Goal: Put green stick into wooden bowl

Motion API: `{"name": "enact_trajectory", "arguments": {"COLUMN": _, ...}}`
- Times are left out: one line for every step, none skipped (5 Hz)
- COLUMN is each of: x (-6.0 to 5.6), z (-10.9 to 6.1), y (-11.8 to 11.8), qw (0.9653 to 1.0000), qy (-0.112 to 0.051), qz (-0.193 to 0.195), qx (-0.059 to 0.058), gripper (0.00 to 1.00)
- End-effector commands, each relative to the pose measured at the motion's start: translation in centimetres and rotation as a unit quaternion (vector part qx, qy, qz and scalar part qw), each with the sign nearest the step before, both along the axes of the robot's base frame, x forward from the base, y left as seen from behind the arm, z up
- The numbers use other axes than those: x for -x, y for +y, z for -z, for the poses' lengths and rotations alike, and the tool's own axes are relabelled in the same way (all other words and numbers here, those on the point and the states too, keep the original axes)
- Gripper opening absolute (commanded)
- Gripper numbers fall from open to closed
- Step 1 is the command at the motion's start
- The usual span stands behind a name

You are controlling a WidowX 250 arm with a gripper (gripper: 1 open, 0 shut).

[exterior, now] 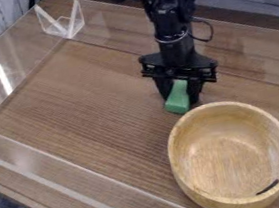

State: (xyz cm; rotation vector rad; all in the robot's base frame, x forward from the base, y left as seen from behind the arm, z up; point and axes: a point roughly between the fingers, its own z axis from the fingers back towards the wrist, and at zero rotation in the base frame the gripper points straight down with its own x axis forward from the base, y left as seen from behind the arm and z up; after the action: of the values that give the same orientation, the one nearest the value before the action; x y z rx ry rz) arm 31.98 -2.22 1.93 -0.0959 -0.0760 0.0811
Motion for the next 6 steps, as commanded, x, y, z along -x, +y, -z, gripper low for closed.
{"name": "enact_trajectory", "arguments": {"x": -0.6, "z": -1.5, "y": -0.5, "qw": 0.9998, "qy": -0.003, "qz": -0.012, "qx": 0.015, "gripper": 0.00}}
{"name": "enact_trajectory", "arguments": {"x": -1.0, "z": -2.7, "y": -0.7, "qw": 0.9994, "qy": -0.002, "qz": -0.020, "qx": 0.028, "gripper": 0.00}}
{"name": "enact_trajectory", "arguments": {"x": -1.4, "z": -3.7, "y": -1.1, "qw": 0.9990, "qy": -0.003, "qz": -0.023, "qx": 0.039, "gripper": 0.00}}
{"name": "enact_trajectory", "arguments": {"x": -1.7, "z": -4.1, "y": -1.8, "qw": 0.9987, "qy": -0.002, "qz": -0.019, "qx": 0.047, "gripper": 0.00}}
{"name": "enact_trajectory", "arguments": {"x": -1.7, "z": -4.4, "y": -2.6, "qw": 0.9984, "qy": 0.001, "qz": -0.011, "qx": 0.055, "gripper": 0.00}}
{"name": "enact_trajectory", "arguments": {"x": -1.7, "z": -4.8, "y": -3.1, "qw": 0.9981, "qy": 0.001, "qz": -0.003, "qx": 0.062, "gripper": 0.00}}
